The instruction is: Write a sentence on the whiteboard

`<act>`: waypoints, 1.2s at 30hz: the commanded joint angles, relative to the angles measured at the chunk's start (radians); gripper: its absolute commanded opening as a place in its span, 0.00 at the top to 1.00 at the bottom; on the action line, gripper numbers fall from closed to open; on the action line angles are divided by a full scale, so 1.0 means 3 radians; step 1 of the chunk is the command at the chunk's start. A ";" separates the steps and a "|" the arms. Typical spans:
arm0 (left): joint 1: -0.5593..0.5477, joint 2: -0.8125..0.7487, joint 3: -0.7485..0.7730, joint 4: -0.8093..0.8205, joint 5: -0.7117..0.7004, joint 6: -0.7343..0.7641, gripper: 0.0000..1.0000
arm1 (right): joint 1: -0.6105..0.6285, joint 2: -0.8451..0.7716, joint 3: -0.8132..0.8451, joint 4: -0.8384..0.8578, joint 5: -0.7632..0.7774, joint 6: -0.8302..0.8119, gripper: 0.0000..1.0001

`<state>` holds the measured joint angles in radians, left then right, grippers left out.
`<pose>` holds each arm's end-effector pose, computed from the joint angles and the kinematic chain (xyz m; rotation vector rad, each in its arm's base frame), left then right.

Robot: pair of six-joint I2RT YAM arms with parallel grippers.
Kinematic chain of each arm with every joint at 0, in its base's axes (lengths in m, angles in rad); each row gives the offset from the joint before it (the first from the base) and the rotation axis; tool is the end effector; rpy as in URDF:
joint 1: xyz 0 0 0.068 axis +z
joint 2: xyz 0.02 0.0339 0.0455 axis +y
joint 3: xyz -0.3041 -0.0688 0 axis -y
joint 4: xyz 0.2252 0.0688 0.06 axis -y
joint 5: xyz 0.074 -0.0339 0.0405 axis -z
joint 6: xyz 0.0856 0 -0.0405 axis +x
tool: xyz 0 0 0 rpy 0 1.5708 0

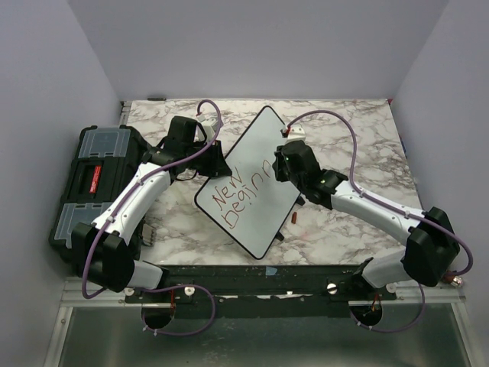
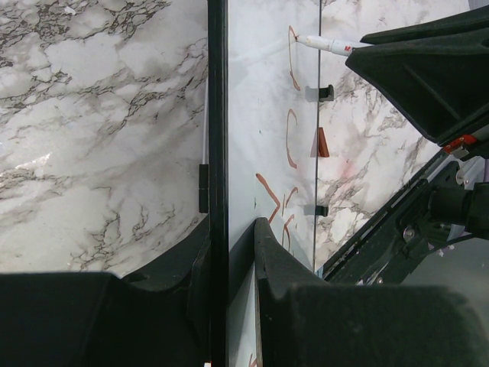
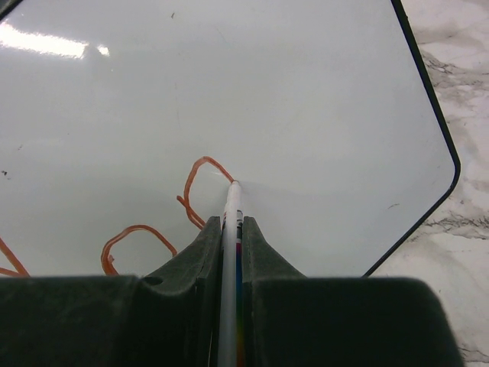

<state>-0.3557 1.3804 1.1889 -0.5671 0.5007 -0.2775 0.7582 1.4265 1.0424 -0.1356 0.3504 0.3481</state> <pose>0.2699 -0.1441 0.3256 0.3532 2.3590 -0.8936 0.2682 0.2135 0.3090 -0.2124 2.0603 0.3175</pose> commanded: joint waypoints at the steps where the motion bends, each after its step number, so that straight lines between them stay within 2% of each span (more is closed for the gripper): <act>1: -0.0108 0.0066 -0.0074 -0.0196 -0.0431 0.0474 1.00 | 0.0003 -0.0027 -0.0130 -0.0074 -0.0098 0.0067 0.99; 16: -0.0118 0.0060 -0.0072 -0.0196 -0.0439 0.0474 1.00 | -0.0102 -0.0144 0.0013 -0.0131 -0.0095 -0.0025 0.99; 36: -0.0123 0.0072 -0.0074 -0.0201 -0.0447 0.0475 1.00 | -0.0244 0.0241 0.0578 -0.0100 -0.0169 -0.0211 0.99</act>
<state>-0.3622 1.3800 1.1893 -0.5564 0.5014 -0.2771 0.6964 1.4658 1.1709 -0.1726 0.3237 0.3107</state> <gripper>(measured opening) 0.204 0.136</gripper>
